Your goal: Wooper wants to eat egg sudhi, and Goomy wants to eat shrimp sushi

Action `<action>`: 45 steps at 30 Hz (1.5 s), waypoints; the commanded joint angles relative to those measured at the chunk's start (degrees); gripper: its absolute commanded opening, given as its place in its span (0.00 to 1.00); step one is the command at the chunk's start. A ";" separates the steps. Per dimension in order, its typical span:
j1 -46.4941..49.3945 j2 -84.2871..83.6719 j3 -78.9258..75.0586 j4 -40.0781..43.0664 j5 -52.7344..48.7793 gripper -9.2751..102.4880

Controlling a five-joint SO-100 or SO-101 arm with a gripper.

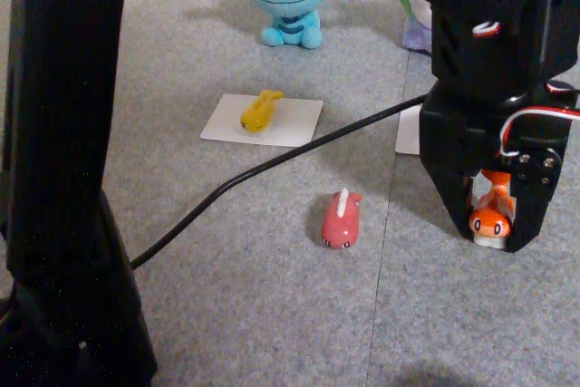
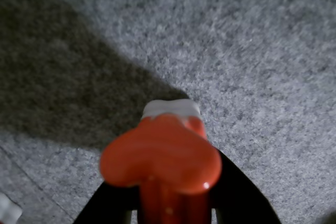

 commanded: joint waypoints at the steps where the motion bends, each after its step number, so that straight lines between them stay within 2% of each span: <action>1: -0.79 1.32 -2.11 -0.35 1.58 0.10; 7: -6.33 2.02 -9.76 2.29 5.10 0.10; 14: -14.77 -0.62 -31.29 10.81 8.35 0.10; 19: -20.13 -8.96 -42.89 15.21 7.29 0.10; 25: -20.48 -21.45 -52.21 15.73 1.76 0.10; 28: -19.60 -25.58 -54.49 16.17 0.79 0.10; 35: -19.42 -27.69 -55.11 22.76 1.05 0.10; 43: -18.81 -27.77 -55.11 22.94 1.49 0.11; 45: -18.81 -27.86 -55.11 22.94 1.67 0.15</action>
